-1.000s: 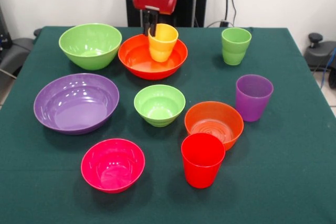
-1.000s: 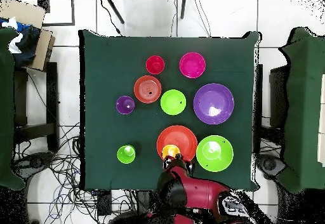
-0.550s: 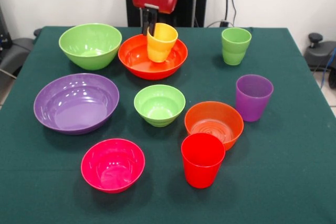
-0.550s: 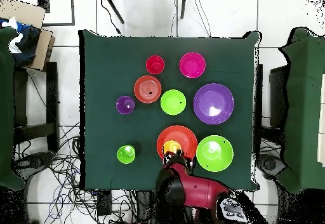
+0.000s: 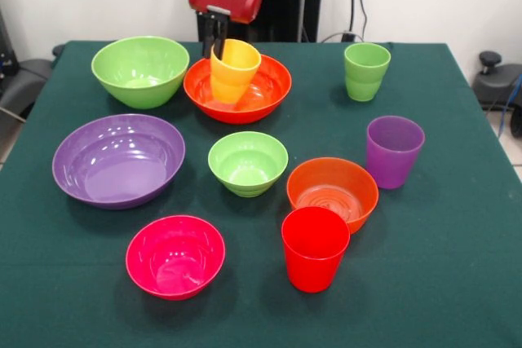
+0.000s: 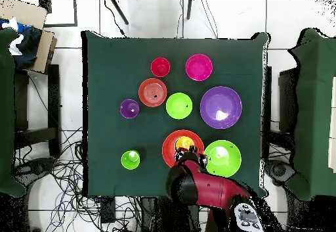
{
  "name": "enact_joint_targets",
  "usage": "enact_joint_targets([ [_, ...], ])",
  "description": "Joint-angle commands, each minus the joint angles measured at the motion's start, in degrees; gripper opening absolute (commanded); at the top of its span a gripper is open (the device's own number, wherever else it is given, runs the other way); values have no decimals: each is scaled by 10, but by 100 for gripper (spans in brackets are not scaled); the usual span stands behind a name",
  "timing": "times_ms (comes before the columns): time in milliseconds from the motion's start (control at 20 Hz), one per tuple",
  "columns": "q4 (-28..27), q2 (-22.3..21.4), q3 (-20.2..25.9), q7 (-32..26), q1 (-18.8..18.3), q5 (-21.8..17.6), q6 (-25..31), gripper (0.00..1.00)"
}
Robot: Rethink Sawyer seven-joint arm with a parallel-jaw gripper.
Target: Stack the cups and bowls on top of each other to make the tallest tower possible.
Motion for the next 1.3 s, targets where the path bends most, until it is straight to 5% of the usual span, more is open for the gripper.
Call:
enact_joint_targets([
  [50,-78,15,47,47,11,15,61,0],
  [1300,-29,13,40,78,42,16,48,0],
])
